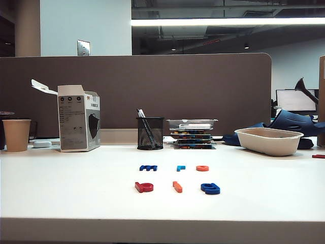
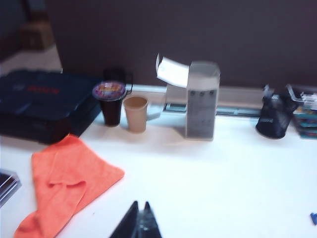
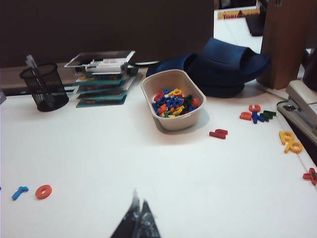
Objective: Select the appropriate letters from the row of letter magnets placed on the table to arrange into the word "big".
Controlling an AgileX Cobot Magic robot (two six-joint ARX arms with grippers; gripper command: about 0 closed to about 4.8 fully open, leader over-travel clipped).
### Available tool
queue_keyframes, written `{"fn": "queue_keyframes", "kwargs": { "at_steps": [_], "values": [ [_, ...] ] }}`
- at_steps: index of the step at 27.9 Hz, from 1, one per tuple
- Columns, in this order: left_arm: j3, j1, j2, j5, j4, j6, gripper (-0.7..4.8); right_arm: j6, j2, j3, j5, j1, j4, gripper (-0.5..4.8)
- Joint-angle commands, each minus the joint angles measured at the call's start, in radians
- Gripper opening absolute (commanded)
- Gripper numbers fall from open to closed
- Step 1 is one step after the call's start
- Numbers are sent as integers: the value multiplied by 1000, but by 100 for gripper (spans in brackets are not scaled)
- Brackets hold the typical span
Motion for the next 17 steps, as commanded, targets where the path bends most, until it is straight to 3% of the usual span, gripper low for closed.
{"fn": "queue_keyframes", "kwargs": {
  "at_steps": [1,9,17],
  "values": [
    [-101,0,-82,53,114,14,-5,23,-42,-58,0,0,81,-7],
    [-341,1,-196,103,320,18,-5,24,-92,-185,5,0,176,-7],
    [-621,0,-194,104,677,17,-6,-9,-92,-297,31,0,297,-7]
  ]
}}
